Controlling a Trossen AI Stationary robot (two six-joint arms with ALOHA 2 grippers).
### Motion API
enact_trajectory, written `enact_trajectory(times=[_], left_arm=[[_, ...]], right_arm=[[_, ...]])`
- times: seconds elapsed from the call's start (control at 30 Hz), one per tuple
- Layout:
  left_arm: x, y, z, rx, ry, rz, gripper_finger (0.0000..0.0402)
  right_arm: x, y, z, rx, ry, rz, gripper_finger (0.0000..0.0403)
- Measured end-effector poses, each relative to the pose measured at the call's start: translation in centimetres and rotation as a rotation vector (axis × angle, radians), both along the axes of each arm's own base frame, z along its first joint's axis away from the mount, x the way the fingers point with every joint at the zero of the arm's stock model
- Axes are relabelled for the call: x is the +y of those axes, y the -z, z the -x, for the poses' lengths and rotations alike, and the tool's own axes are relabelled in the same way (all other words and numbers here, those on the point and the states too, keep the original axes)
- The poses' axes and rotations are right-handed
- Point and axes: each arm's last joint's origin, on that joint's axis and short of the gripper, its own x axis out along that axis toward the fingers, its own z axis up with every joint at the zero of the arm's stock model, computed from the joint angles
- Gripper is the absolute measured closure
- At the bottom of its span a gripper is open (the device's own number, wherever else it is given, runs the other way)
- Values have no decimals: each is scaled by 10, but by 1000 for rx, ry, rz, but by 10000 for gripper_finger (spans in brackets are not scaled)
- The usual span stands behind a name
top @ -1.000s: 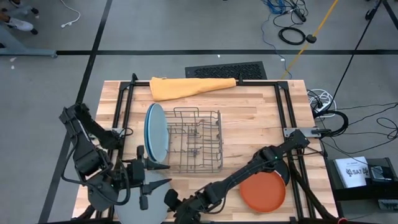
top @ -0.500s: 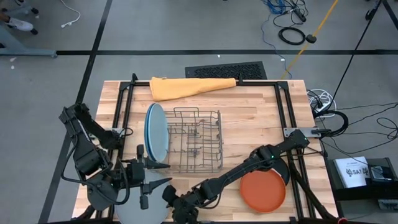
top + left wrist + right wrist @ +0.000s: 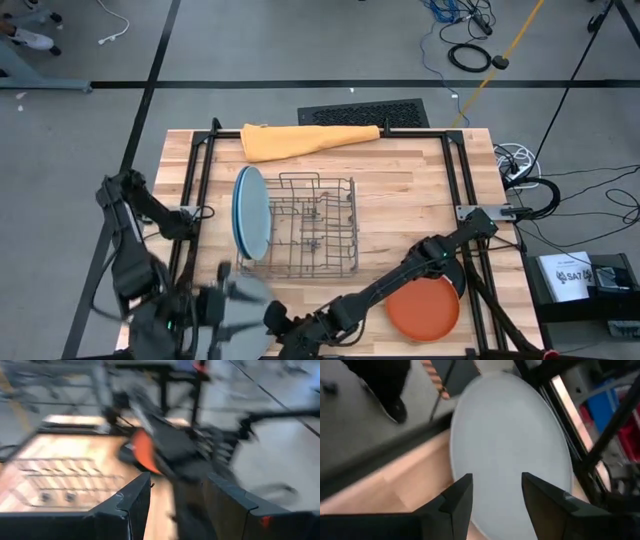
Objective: Sort dishes
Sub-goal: Put the gray plate in the dish rack
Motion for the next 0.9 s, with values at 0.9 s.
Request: enact_trajectory(times=[0.9], left_arm=[[-103, 204, -4, 976, -85, 137, 236]], right_arm=[[41, -118, 93, -98, 157, -23, 241]])
